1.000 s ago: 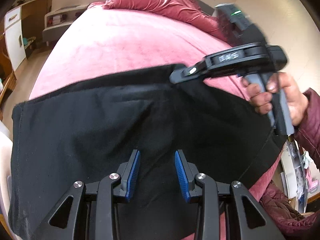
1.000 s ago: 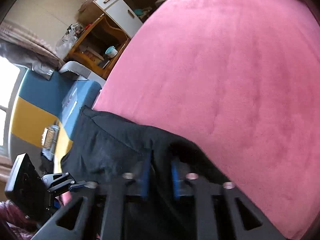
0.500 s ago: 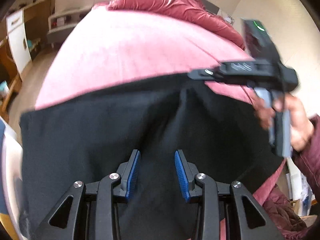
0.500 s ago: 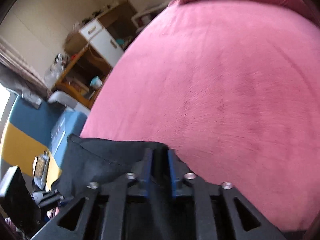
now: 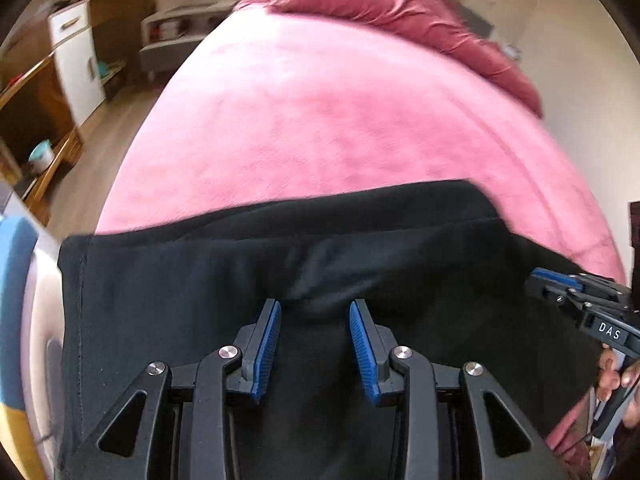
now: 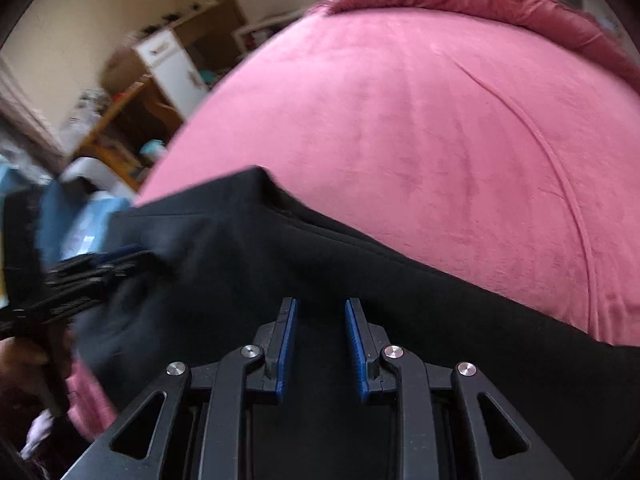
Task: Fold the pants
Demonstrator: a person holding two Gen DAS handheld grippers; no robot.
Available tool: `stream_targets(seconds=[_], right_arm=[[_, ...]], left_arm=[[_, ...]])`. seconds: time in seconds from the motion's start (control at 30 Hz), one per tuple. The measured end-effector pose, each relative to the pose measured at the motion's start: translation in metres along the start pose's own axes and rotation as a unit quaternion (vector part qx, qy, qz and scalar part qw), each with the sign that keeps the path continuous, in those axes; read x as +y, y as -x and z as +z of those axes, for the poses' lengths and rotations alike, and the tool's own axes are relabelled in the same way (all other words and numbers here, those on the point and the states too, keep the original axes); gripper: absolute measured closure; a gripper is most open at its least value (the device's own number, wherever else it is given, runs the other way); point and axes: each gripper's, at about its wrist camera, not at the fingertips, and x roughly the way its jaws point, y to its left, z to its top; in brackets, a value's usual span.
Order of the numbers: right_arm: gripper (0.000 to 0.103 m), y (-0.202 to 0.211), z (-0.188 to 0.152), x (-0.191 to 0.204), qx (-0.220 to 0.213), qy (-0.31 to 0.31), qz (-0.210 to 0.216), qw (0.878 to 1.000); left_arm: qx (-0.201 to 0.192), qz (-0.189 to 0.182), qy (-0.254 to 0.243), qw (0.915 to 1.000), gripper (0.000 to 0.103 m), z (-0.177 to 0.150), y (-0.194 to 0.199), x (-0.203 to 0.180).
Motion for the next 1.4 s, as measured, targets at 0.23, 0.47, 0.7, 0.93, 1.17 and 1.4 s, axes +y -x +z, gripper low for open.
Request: stream_targets(seconds=[0.23,0.47,0.7,0.93,1.17,1.4], right_arm=[[0.092,-0.017,-0.001,-0.003,-0.007,-0.021,-0.031,0.999],[0.080,0.037,-0.038,-0.050,-0.044,-0.107,-0.018,0.993],[0.080,0.098,-0.109,-0.126,-0.071,-0.216,-0.083,0.970],[0.056,0.192,-0.203,-0.236,-0.146,-0.411,-0.150,0.887],[0.056,0.237,-0.288,-0.326,-0.237,-0.572,-0.105,0.778],[0.056,0.212,-0.312,-0.368,-0.266,-0.629,-0.025,0.731]], left_arm=[[-0.008,0.018,-0.007,0.9998,0.066,-0.004,0.005,-0.004],[-0.032,0.022,-0.030,0.9988,0.064,-0.032,0.035,-0.018],[-0.022,0.012,-0.053,0.9983,0.064,-0.074,0.045,-0.041],[-0.012,0.010,-0.073,0.9972,0.064,-0.094,0.044,-0.054],[-0.005,0.019,-0.092,0.9956,0.064,-0.100,0.044,-0.071],[0.007,0.030,-0.098,0.9947,0.064,-0.090,0.029,-0.082]])
